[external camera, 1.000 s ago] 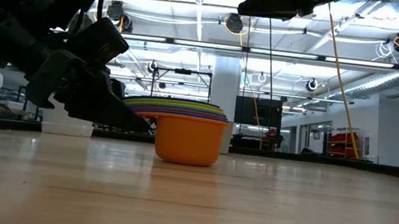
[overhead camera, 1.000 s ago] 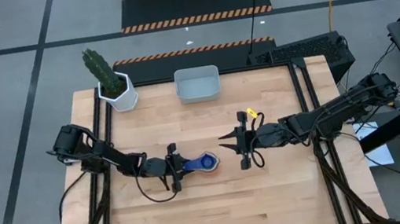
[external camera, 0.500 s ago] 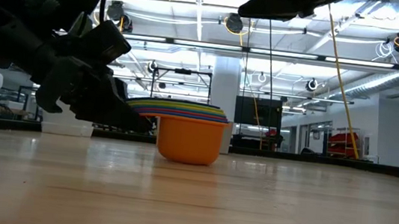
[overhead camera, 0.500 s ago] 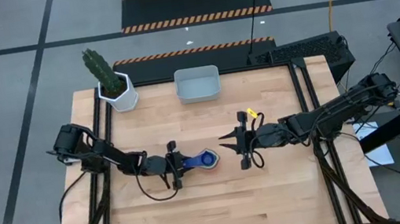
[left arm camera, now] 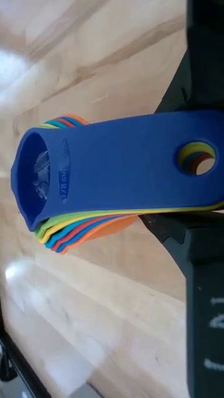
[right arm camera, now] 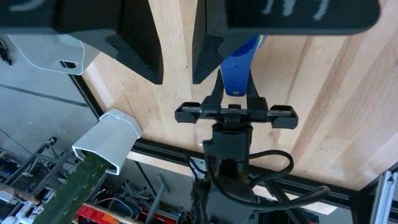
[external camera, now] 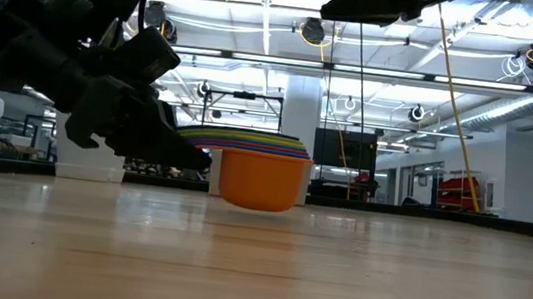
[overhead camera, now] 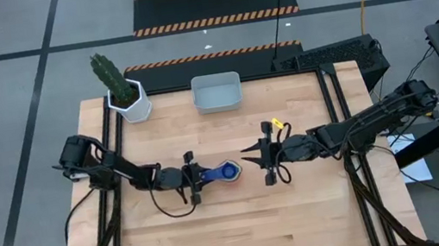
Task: Nest measuring cups in basket
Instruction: Put the stacked measuring cups into the bin
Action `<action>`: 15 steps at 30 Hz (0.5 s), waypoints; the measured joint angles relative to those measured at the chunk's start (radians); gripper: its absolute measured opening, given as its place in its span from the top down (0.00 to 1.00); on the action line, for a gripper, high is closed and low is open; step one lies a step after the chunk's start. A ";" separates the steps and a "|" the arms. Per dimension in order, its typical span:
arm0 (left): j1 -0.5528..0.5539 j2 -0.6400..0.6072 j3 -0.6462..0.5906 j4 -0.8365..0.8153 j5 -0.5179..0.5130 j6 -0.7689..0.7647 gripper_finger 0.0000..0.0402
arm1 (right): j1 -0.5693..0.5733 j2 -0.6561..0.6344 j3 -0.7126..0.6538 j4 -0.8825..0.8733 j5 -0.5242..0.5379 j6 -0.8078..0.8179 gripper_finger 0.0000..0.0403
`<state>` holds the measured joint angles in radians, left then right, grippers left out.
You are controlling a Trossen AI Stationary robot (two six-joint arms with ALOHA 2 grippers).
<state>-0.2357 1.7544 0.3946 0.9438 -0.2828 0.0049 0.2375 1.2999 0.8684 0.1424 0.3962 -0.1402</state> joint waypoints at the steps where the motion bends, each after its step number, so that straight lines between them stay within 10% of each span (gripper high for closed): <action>1: 0.006 0.000 0.000 0.001 0.012 0.006 0.66 | 0.000 0.000 0.000 -0.002 0.000 0.000 0.80; 15: 0.189 -0.086 0.000 0.003 0.199 0.150 0.66 | 0.000 -0.074 0.000 -0.140 0.058 0.063 0.80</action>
<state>-0.0466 1.6687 0.3946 0.9469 -0.0835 0.1549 0.2379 1.2258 0.8684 0.0026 0.4538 -0.0773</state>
